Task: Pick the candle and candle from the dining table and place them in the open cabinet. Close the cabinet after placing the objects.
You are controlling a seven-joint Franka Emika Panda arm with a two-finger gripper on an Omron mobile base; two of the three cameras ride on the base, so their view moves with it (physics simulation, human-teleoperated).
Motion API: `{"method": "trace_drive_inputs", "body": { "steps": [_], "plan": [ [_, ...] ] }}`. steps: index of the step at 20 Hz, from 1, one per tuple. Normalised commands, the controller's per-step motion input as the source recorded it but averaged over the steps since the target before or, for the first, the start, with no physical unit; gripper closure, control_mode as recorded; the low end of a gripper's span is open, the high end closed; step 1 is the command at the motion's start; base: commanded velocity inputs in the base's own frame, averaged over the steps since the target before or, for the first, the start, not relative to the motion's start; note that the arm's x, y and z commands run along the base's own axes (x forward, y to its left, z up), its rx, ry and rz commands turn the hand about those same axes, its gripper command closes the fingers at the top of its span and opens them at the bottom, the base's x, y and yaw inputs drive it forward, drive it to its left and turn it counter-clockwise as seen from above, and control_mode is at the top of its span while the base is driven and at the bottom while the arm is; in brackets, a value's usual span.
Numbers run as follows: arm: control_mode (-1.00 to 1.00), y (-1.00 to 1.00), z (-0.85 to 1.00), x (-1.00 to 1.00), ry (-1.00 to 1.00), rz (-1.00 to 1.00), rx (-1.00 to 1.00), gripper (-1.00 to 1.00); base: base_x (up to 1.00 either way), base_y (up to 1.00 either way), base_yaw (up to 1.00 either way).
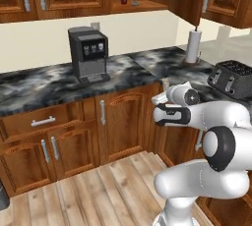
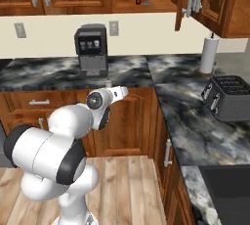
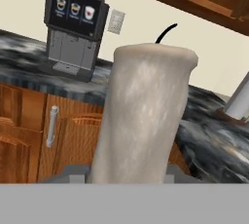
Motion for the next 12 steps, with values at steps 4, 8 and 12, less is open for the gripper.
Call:
{"method": "trace_drive_inputs", "body": {
  "steps": [4,8,12],
  "plan": [
    [1.00,0.00,0.00,0.00,0.00,0.00,0.00,1.00,0.03,-0.43,0.08],
    [1.00,0.00,0.00,0.00,0.00,0.00,0.00,1.00,0.19,-0.31,0.06],
    [1.00,0.00,0.00,0.00,0.00,0.00,0.00,1.00,0.42,-0.20,0.04]
  ]
}}
